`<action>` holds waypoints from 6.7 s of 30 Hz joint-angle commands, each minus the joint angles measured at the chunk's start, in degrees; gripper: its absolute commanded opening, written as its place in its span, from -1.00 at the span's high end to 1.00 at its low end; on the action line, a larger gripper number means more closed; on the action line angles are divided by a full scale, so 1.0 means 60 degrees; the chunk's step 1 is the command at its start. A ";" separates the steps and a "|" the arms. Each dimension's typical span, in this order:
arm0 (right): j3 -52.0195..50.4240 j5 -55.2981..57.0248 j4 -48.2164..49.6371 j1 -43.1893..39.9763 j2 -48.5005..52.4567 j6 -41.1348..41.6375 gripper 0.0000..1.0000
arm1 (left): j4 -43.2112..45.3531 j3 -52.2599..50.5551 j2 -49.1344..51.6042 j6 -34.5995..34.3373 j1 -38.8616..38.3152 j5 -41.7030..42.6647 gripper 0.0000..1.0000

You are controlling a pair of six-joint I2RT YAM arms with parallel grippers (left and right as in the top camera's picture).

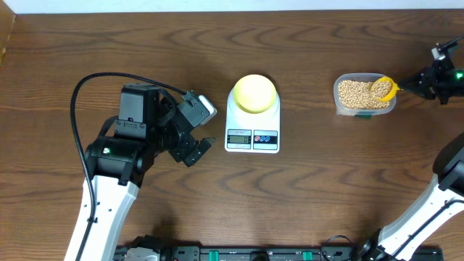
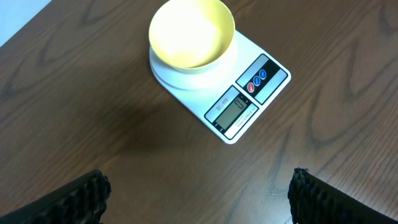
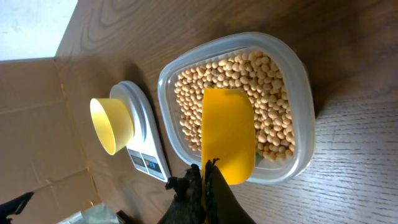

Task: Scoop item into bowl and weigh 50g on scale
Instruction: 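Drag the scoop through the soybeans and lift it out, right gripper, then carry the filled scoop left over the yellow bowl on the scale, then tilt the scoop with the right gripper to pour soybeans into the bowl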

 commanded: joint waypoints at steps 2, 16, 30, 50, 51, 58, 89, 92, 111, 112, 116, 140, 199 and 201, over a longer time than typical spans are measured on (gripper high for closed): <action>0.0178 -0.0659 -0.0073 -0.0113 0.0033 -0.0211 0.98 | -0.0018 -0.0073 -0.0102 0.0058 0.0051 0.0091 -0.87; 0.0178 -0.1606 -0.0313 -0.0091 0.0033 -0.0616 0.98 | -0.0018 -0.0073 -0.0102 0.0058 0.0051 0.0091 -0.87; 0.0178 -0.3064 -0.0288 0.0197 0.0033 -0.1337 0.98 | -0.0018 -0.0073 -0.0102 0.0058 0.0051 0.0091 -0.87; 0.0178 -0.4102 -0.0044 0.2721 0.0033 -0.1333 0.98 | -0.0018 -0.0073 -0.0102 0.0058 0.0051 0.0091 -0.87; 0.0178 -0.4218 0.0022 0.2863 0.0033 -0.1333 0.98 | -0.0018 -0.0073 -0.0102 0.0058 0.0051 0.0091 -0.87; 0.0178 -0.4524 0.0630 0.3767 0.0033 -0.1082 0.98 | -0.0018 -0.0073 -0.0102 0.0058 0.0051 0.0091 -0.87; 0.0182 -0.0433 0.2521 0.6801 0.0033 0.1647 0.97 | -0.0018 -0.0073 -0.0102 0.0058 0.0051 0.0091 -0.87; 0.0189 -0.0251 0.2623 0.6819 0.0033 0.1683 0.97 | -0.0018 -0.0073 -0.0102 0.0058 0.0051 0.0091 -0.87; 0.1166 0.2728 0.2721 0.8094 0.0029 0.1504 0.97 | -0.0018 -0.0073 -0.0102 0.0058 0.0051 0.0091 -0.87; 0.1198 0.2823 0.2714 0.8153 0.0029 0.1435 0.97 | -0.0018 -0.0073 -0.0102 0.0058 0.0051 0.0091 -0.88; 0.1333 0.3304 0.2652 0.8349 0.0029 0.1373 0.98 | -0.0018 -0.0073 -0.0102 0.0058 0.0051 0.0091 -0.87; 0.1770 0.3381 0.1617 0.8422 -0.0127 0.0878 0.98 | -0.0018 -0.0073 -0.0102 0.0058 0.0051 0.0091 -0.87; 0.1770 0.4528 0.1949 0.8943 -0.0357 -0.0769 0.98 | -0.0018 -0.0073 -0.0102 0.0058 0.0051 0.0091 -0.87; 0.1774 0.4524 0.1953 0.8954 -0.0375 -0.0769 0.98 | -0.0018 -0.0073 -0.0102 0.0058 0.0051 0.0091 -0.87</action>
